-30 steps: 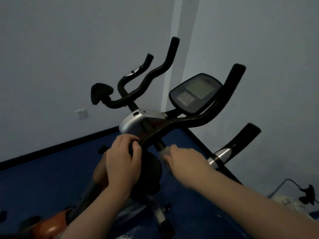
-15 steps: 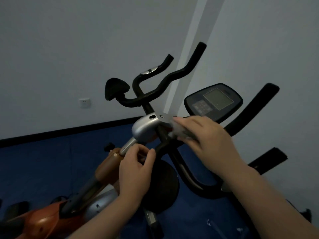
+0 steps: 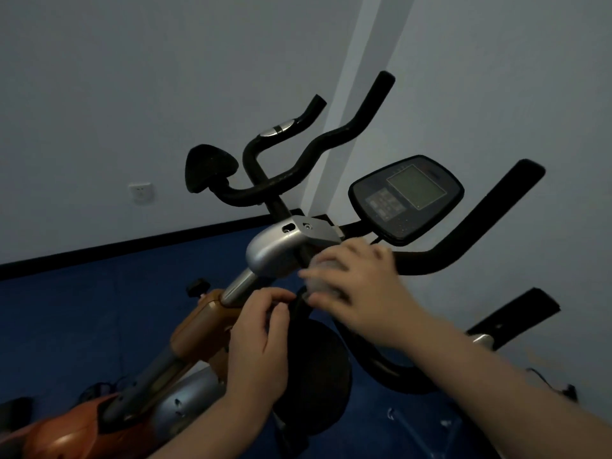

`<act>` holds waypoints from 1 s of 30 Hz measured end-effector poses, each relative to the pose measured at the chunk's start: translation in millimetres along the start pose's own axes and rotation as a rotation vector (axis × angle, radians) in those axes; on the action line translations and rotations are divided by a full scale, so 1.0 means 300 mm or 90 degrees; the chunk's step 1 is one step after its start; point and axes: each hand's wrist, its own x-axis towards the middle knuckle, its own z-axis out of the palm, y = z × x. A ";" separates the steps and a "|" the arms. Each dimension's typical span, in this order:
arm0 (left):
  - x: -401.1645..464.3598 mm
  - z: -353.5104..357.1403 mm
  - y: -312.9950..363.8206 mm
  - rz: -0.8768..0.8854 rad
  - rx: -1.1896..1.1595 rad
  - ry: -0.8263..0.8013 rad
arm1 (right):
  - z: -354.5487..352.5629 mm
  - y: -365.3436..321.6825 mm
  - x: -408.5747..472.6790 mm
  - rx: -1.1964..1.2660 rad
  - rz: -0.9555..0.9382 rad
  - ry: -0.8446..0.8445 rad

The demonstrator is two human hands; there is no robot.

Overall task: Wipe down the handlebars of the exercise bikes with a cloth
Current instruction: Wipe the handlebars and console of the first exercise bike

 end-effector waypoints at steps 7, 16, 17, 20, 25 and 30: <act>-0.005 -0.002 -0.005 -0.007 0.001 0.001 | -0.059 0.092 -0.010 -0.043 -0.037 0.069; 0.028 -0.038 0.027 0.004 0.020 -0.098 | -0.073 0.097 -0.067 -0.039 0.003 0.116; 0.046 -0.041 0.038 -0.001 0.014 -0.122 | -0.097 0.126 -0.075 -0.046 0.044 0.133; 0.129 -0.030 0.085 -0.003 0.016 -0.188 | -0.077 0.078 -0.059 -0.017 0.142 0.170; 0.237 0.036 0.138 -0.003 0.002 -0.266 | -0.024 0.010 -0.106 -0.017 0.171 0.177; 0.286 0.128 0.146 0.030 0.009 -0.300 | -0.125 0.115 -0.143 -0.074 0.338 0.225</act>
